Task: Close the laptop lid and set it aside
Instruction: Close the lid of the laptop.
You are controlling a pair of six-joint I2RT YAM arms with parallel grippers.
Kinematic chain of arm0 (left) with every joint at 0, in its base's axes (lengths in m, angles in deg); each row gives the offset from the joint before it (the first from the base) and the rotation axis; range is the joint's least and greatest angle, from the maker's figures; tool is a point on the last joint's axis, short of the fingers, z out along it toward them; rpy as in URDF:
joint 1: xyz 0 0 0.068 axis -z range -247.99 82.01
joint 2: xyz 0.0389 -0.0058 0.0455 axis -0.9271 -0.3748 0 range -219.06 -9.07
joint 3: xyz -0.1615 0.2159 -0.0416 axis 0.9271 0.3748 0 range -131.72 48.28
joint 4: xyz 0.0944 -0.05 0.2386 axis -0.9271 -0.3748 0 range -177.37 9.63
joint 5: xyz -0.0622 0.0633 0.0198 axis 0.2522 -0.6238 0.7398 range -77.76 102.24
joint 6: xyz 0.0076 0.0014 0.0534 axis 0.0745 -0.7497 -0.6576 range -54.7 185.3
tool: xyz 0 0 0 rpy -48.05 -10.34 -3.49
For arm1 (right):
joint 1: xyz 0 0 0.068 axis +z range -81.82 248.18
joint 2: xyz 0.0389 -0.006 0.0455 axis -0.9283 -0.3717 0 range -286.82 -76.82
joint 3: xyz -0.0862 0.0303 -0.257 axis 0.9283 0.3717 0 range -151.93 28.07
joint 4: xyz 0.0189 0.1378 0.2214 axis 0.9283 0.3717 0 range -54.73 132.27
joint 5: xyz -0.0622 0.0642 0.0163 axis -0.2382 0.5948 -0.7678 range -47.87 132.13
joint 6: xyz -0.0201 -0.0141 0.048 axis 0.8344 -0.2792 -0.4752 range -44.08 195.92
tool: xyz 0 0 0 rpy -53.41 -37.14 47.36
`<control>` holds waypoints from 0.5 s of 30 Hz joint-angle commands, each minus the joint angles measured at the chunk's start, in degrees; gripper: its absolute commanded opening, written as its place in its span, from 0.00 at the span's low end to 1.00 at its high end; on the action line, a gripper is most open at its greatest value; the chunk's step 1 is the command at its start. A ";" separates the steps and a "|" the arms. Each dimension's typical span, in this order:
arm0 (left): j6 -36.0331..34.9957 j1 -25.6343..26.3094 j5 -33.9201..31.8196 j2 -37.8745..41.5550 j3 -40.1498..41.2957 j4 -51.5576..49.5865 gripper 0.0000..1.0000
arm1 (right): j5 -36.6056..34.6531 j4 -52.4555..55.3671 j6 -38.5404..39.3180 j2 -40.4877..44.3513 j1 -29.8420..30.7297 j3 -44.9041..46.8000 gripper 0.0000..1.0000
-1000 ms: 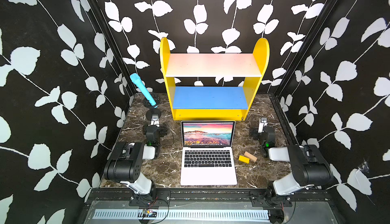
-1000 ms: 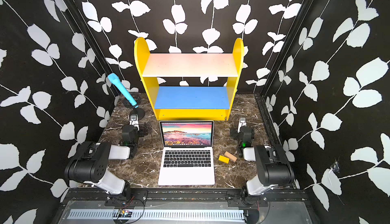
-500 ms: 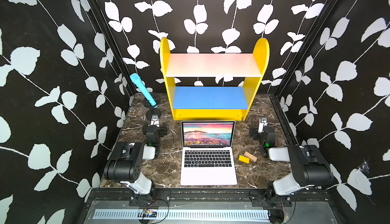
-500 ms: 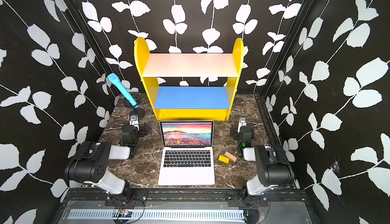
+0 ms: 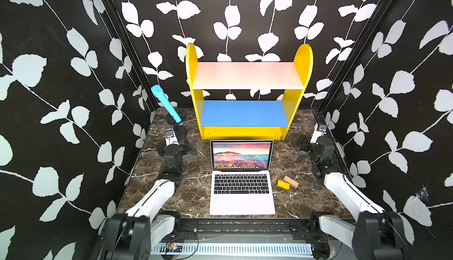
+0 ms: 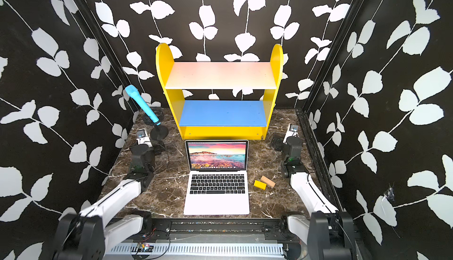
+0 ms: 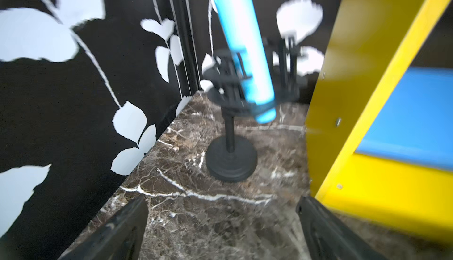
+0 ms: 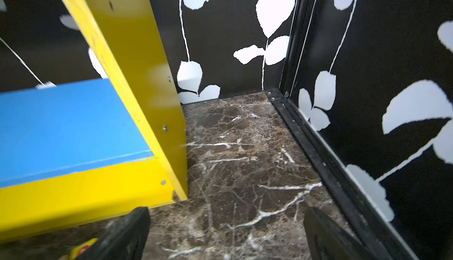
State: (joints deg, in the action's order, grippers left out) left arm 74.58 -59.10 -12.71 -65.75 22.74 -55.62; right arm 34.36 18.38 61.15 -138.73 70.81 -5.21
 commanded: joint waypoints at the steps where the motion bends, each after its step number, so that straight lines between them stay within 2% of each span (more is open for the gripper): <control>1: 19.10 -1.23 2.08 7.22 -3.23 -19.81 0.98 | -1.86 12.34 -16.04 3.66 -0.01 -3.48 1.00; 2: 23.01 -1.46 2.93 9.25 -3.58 -23.00 0.99 | -3.96 15.71 -21.61 4.43 -0.11 -4.05 1.00; 3: 26.55 -1.50 3.36 11.01 -3.82 -25.92 0.99 | -2.44 17.03 -23.69 4.89 -0.53 -4.57 1.00; 7: 30.83 -1.57 10.84 16.42 -4.33 -29.54 0.98 | 14.42 16.33 -18.55 6.90 -1.08 -6.41 1.00; 9: 32.15 -1.57 14.02 17.42 -5.77 -32.88 0.99 | 18.59 16.57 -19.17 7.11 -0.88 -7.56 1.00; 11: 32.88 -1.51 16.63 17.55 -7.44 -36.59 0.98 | 19.90 19.56 -17.90 6.65 0.47 -10.37 1.00; 15: 33.84 -1.43 21.70 17.54 -9.34 -41.45 0.98 | 15.59 26.40 -12.08 5.13 7.73 -16.12 1.00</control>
State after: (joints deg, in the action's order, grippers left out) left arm 105.81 -60.59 3.29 -48.75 15.46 -91.00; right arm 49.27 40.48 45.81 -133.29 74.88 -17.82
